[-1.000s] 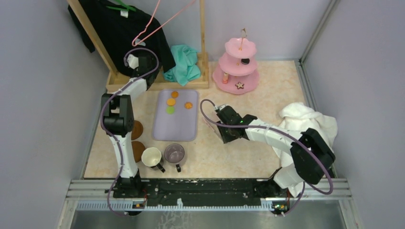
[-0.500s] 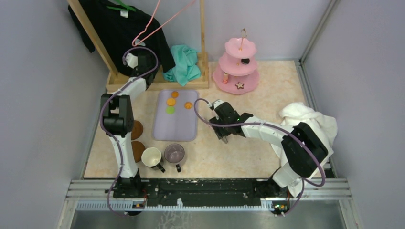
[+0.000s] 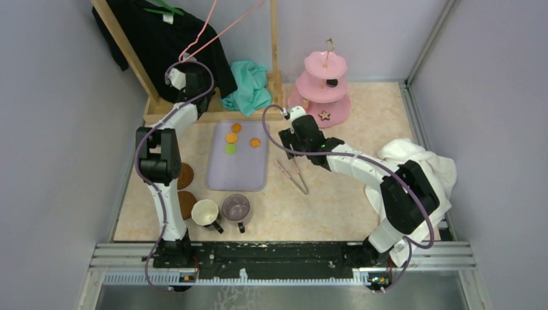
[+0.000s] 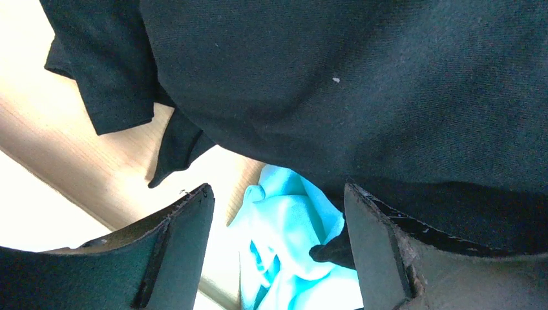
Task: Serve the afternoon tea
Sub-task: Pick up the clamp from the center of the board.
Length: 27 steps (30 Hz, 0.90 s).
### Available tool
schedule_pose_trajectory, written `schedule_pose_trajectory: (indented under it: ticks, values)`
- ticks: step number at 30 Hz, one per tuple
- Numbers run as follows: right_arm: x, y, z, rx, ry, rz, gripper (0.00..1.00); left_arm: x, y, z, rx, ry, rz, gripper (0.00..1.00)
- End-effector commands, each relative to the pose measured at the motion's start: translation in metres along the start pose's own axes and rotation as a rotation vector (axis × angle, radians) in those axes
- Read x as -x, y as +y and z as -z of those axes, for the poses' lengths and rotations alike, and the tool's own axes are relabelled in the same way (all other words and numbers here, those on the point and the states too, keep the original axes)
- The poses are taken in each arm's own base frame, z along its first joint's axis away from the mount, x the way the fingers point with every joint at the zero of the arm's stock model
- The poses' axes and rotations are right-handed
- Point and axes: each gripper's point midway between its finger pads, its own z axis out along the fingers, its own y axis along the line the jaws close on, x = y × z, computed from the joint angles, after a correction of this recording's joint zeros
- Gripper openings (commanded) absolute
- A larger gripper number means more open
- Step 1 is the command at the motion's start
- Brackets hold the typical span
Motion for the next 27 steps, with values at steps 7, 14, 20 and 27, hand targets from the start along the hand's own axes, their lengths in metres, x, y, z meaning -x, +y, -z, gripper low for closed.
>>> schedule_pose_trajectory:
  ticks: [7,14,20,27]
  values:
    - [-0.028,0.006,0.017,0.074,-0.014,0.018,0.78,0.015,0.004,-0.004,0.017,-0.039,-0.017,0.79]
    - [-0.062,0.029,0.022,0.182,0.018,0.016,0.79,0.016,0.008,-0.003,0.021,-0.040,-0.018,0.80]
    - [-0.077,0.042,0.019,0.220,0.022,0.037,0.79,0.019,0.012,-0.004,0.027,-0.044,-0.019,0.80]
    - [-0.095,0.045,0.006,0.227,0.054,0.062,0.75,0.020,0.019,-0.005,0.035,-0.042,-0.017,0.80]
